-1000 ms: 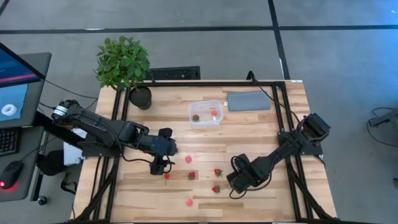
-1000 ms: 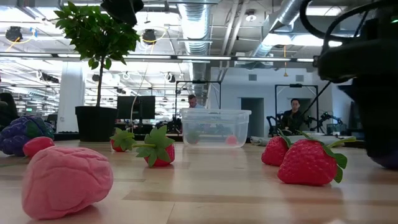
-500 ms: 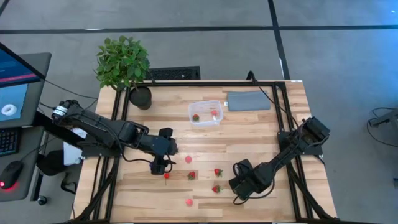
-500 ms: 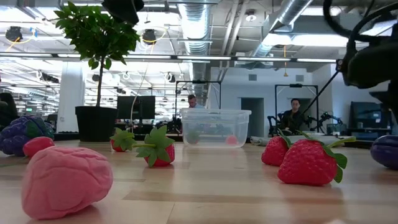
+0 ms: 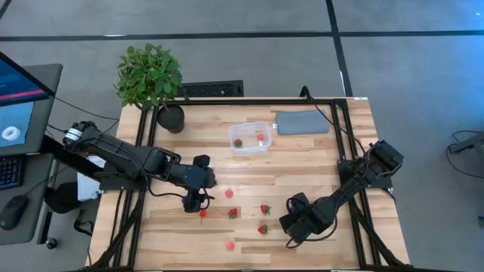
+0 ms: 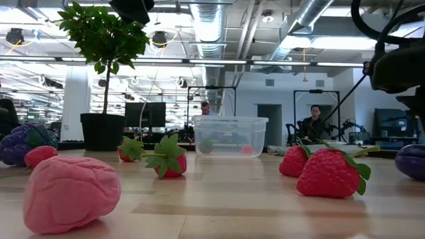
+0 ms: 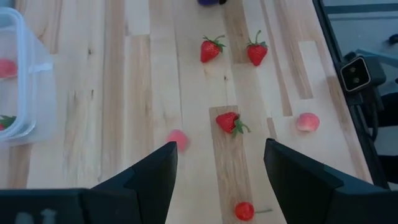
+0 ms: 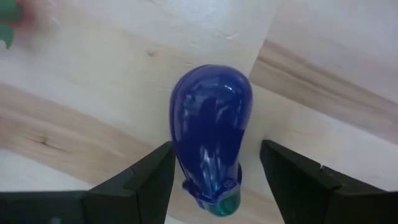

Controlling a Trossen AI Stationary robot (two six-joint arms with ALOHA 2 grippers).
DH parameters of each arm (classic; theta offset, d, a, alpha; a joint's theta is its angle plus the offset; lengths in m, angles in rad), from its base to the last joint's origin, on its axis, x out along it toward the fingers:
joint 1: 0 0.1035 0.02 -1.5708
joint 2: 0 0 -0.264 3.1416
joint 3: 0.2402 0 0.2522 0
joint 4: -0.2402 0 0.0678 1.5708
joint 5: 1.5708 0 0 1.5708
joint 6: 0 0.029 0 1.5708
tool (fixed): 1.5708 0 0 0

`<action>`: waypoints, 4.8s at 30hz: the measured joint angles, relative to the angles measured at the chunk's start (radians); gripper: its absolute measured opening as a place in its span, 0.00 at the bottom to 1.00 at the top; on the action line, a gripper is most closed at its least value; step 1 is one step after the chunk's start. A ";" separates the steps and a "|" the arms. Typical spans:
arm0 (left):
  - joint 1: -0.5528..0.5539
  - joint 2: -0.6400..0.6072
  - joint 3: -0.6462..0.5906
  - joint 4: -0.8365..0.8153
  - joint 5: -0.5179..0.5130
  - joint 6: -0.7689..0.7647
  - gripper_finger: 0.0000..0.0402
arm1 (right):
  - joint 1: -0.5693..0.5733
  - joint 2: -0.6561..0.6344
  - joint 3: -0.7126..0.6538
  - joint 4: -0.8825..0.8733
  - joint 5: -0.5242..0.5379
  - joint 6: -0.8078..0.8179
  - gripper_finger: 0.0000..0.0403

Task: Pick and placing Produce into tupperware
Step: Put the eggplant into the container

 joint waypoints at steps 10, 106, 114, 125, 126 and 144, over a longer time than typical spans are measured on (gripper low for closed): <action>0.002 0.000 0.000 0.000 -0.007 0.028 0.57 | 0.000 0.002 -0.001 -0.005 0.006 0.017 0.54; 0.049 0.000 0.000 -0.001 -0.056 0.046 0.57 | -0.208 -0.299 -0.032 0.181 0.872 -0.531 0.33; 0.049 0.000 0.000 0.000 -0.073 0.041 0.57 | -0.327 -0.347 -0.045 0.183 0.810 -0.687 0.33; 0.050 0.000 0.000 0.000 -0.112 0.043 0.57 | -0.486 -0.348 -0.045 0.321 0.697 -0.956 0.33; 0.050 0.000 0.000 0.000 -0.114 0.043 0.57 | -0.503 -0.348 -0.045 0.335 0.686 -0.981 0.33; 0.050 0.000 0.000 0.000 -0.159 -0.026 0.57 | -0.799 -0.346 -0.167 0.741 0.305 -1.313 0.33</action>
